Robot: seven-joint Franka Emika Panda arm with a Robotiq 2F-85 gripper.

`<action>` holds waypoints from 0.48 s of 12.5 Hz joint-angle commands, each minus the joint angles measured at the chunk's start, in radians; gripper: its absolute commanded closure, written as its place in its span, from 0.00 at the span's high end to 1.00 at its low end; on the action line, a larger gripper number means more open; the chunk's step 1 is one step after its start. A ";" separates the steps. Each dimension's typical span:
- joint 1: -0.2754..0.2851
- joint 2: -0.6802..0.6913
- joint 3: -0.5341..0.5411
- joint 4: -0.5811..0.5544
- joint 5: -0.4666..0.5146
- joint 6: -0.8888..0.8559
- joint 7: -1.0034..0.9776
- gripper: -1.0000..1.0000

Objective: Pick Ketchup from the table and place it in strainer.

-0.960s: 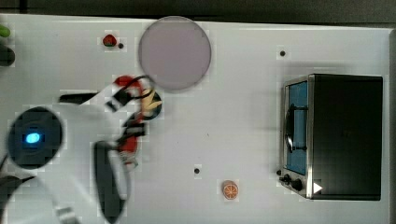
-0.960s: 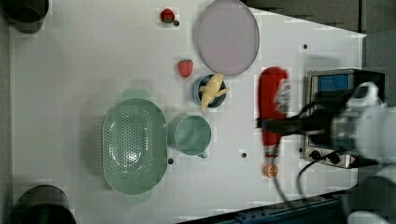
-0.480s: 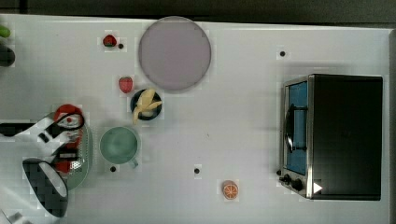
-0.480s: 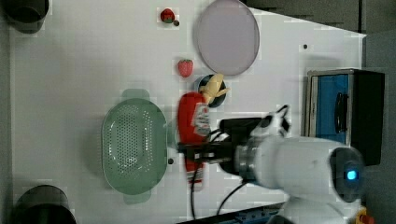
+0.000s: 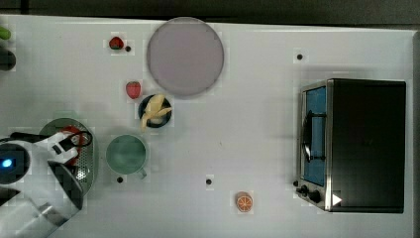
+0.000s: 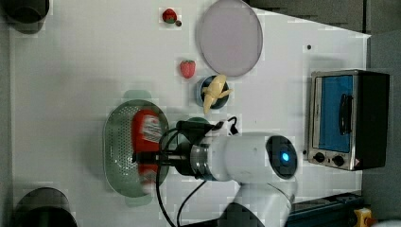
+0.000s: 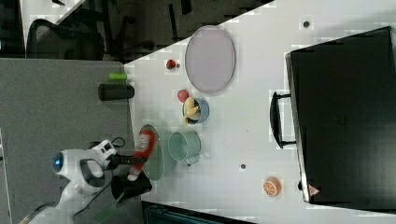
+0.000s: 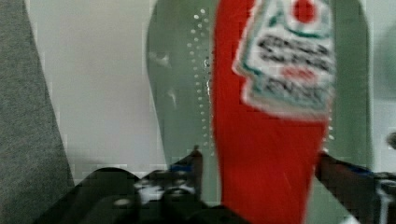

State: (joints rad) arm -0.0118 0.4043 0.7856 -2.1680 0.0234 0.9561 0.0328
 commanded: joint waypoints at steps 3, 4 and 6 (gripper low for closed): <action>-0.009 0.019 -0.019 0.015 -0.043 0.067 0.073 1.00; -0.019 -0.006 -0.022 0.015 -0.042 0.043 0.110 1.00; -0.057 -0.084 -0.022 0.017 -0.041 -0.069 0.197 1.00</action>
State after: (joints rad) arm -0.0358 0.3792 0.7461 -2.1660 -0.0092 0.9019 0.1215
